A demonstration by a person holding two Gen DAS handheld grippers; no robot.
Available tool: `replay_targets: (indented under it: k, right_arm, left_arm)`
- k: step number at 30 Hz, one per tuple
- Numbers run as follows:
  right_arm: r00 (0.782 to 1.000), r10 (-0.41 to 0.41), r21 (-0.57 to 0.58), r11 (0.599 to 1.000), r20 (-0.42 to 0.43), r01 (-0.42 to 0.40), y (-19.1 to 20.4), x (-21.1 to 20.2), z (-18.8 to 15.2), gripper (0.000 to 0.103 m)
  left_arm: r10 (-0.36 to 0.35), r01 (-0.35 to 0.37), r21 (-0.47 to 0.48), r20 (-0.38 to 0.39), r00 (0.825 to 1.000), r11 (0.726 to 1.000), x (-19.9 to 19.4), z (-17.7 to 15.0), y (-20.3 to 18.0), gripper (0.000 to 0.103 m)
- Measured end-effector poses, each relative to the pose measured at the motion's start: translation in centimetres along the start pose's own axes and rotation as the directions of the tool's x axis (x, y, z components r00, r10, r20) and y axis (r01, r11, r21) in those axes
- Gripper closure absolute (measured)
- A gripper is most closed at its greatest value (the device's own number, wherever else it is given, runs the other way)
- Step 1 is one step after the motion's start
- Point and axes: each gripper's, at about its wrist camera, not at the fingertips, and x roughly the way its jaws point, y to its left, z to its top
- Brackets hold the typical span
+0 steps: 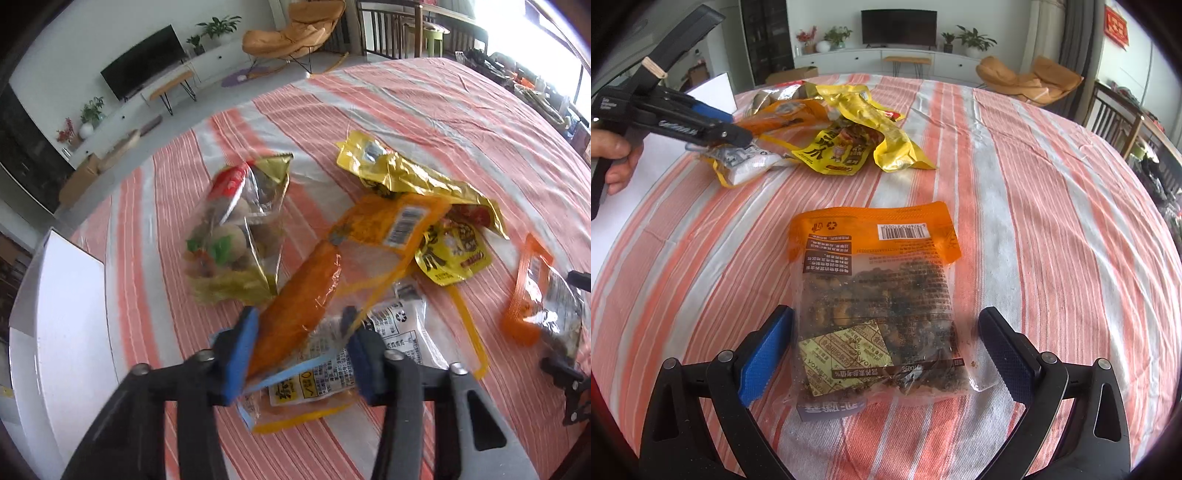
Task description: Organize snacks
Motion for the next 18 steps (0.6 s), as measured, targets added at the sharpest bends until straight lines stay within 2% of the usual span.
replay_targets:
  k: [1,2,6,10,12,14,16,18]
  right_arm:
    - [1.000,0.001,-0.001,1.000,-0.001,-0.001,0.0,0.0,0.0,0.002]
    - [1.000,0.001,-0.001,1.000,-0.001,-0.001,0.0,0.0,0.0,0.001]
    - [1.000,0.002,-0.003,1.000,-0.002,-0.002,0.0,0.1,0.0,0.001]
    - [1.000,0.002,-0.004,1.000,-0.002,-0.002,0.0,0.1,0.1,0.001]
    - [1.000,0.002,-0.004,1.000,-0.002,-0.002,0.0,0.1,0.0,0.001]
    - [1.000,0.002,-0.004,1.000,-0.002,-0.002,0.0,0.1,0.0,0.001]
    - [1.000,0.003,-0.006,1.000,-0.002,-0.003,0.0,0.1,0.1,0.001]
    - [1.000,0.003,-0.006,1.000,-0.002,-0.003,0.0,0.1,0.1,0.001]
  left_arm:
    - [0.000,0.000,-0.002,0.014,1.000,1.000,-0.2,0.1,0.0,0.074]
    - [0.001,0.000,-0.019,0.023,1.000,1.000,-0.5,0.2,0.2,0.077]
    - [0.026,-0.024,-0.063,0.032,0.999,0.998,-1.4,0.1,0.9,0.083]
    - [0.008,-0.001,-0.143,0.049,0.999,0.990,-3.3,-1.1,2.2,0.090]
    - [-0.026,0.040,-0.215,0.065,0.998,0.976,-5.0,-2.5,3.4,0.093]
    - [-0.088,0.107,-0.282,0.081,0.993,0.953,-6.4,-4.1,4.4,0.103]
    - [-0.134,0.158,-0.341,0.093,0.987,0.927,-7.7,-6.0,5.2,0.103]
    - [-0.219,0.237,-0.400,0.093,0.971,0.885,-8.6,-8.8,5.7,0.103]
